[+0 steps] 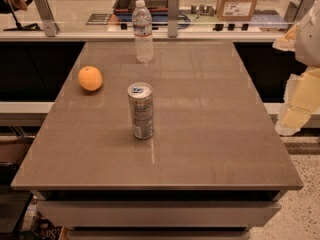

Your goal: Pick redbull can

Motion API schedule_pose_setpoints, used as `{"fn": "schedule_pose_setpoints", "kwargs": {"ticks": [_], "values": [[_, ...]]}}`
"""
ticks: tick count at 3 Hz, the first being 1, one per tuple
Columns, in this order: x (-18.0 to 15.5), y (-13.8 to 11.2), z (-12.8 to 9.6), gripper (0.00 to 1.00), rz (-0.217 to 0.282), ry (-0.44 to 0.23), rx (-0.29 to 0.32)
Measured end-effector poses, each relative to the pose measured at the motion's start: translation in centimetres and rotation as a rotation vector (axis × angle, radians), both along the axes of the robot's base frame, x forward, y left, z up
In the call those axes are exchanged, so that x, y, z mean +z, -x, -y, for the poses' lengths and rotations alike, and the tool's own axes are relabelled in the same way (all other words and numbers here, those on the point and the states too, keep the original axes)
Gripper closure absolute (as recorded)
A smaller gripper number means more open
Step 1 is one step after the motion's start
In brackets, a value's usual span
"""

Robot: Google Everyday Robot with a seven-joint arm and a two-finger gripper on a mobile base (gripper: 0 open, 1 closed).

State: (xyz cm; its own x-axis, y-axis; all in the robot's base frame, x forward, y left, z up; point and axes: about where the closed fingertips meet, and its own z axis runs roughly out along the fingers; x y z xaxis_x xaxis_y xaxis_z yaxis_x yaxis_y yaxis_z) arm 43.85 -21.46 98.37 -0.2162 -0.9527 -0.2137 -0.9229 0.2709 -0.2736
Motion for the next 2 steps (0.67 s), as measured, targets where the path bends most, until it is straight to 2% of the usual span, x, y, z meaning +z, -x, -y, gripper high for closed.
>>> {"fn": "schedule_pose_setpoints", "kwargs": {"ticks": [2], "values": [[0.22,0.02,-0.28,0.0,0.01,-0.023,0.009]]}}
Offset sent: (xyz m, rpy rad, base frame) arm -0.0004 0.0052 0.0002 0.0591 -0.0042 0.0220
